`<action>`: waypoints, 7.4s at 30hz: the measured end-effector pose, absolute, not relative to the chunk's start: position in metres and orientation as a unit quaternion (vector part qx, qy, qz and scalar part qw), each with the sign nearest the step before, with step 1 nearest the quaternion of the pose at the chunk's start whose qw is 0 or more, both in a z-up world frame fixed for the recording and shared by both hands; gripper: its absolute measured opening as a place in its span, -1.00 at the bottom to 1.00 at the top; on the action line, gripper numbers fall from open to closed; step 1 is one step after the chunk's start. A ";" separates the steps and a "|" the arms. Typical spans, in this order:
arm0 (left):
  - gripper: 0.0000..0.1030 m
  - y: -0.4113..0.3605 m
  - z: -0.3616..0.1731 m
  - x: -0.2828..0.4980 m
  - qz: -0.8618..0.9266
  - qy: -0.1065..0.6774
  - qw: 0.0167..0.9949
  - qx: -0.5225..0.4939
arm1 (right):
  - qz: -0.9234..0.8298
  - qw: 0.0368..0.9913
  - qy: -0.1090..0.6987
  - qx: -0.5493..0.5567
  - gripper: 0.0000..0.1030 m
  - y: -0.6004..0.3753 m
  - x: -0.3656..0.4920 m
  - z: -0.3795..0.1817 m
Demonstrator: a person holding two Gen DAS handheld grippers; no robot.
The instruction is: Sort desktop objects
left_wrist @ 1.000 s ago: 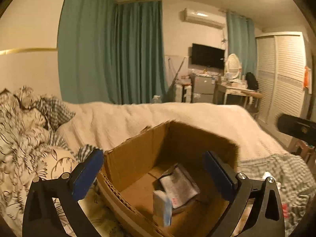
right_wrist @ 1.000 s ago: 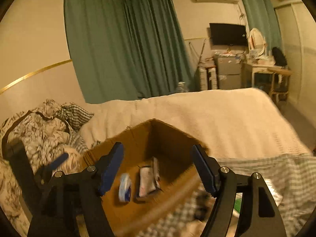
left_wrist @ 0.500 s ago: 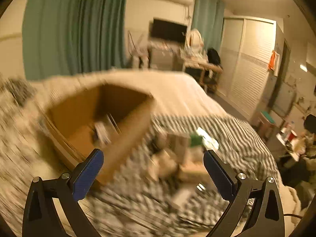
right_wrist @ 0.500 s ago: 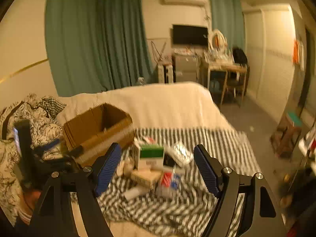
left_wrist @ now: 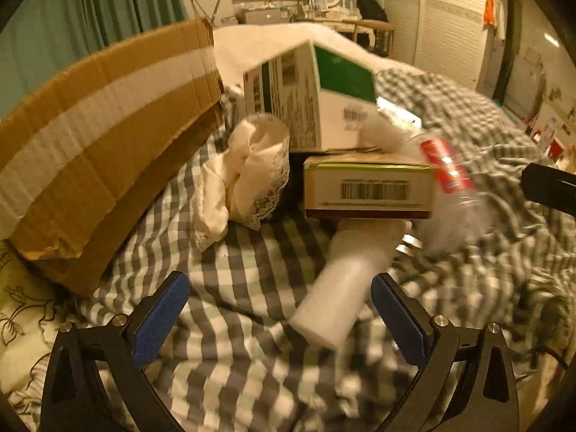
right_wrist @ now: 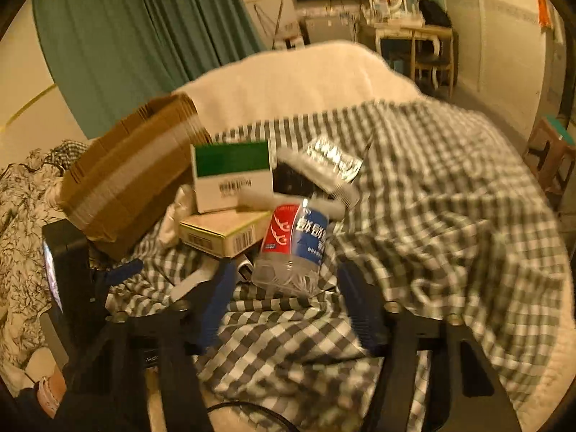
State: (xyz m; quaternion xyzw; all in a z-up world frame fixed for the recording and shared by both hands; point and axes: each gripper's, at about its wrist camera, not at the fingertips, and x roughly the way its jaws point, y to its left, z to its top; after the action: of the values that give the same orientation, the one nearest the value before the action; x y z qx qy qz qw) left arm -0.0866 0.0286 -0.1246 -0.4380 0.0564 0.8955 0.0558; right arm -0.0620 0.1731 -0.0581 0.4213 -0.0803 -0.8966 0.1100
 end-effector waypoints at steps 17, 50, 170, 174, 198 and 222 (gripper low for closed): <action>-0.21 0.058 -0.147 -0.091 0.884 0.107 0.140 -0.433 | -0.845 0.164 -0.181 0.475 0.23 0.169 -0.117 -0.138; -0.21 -0.063 0.048 -0.031 0.962 -0.053 0.066 -0.261 | -0.946 0.107 -0.016 0.305 0.20 0.099 0.019 0.054; 0.46 -0.029 -0.092 -0.116 0.914 -0.079 0.062 -0.393 | -0.904 0.097 -0.103 0.403 -1.00 0.154 -0.119 -0.093; 0.46 -0.035 -0.068 -0.102 0.924 -0.092 0.073 -0.363 | -0.915 0.101 -0.076 0.383 -1.00 0.145 -0.098 -0.068; 0.46 -0.049 -0.070 -0.119 0.926 -0.107 0.068 -0.356 | -0.851 0.024 -0.222 0.476 -0.81 0.140 -0.160 -0.149; 0.46 -0.054 -0.051 -0.103 0.938 -0.104 0.070 -0.325 | -0.837 0.007 -0.239 0.492 -0.31 0.141 -0.157 -0.146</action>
State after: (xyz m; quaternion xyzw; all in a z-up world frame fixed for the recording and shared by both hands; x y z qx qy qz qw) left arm -0.1029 -0.0539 -0.0510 -0.3245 -0.1037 0.9376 0.0697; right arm -0.1566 0.1411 -0.1465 0.4922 -0.2386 -0.8371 0.0069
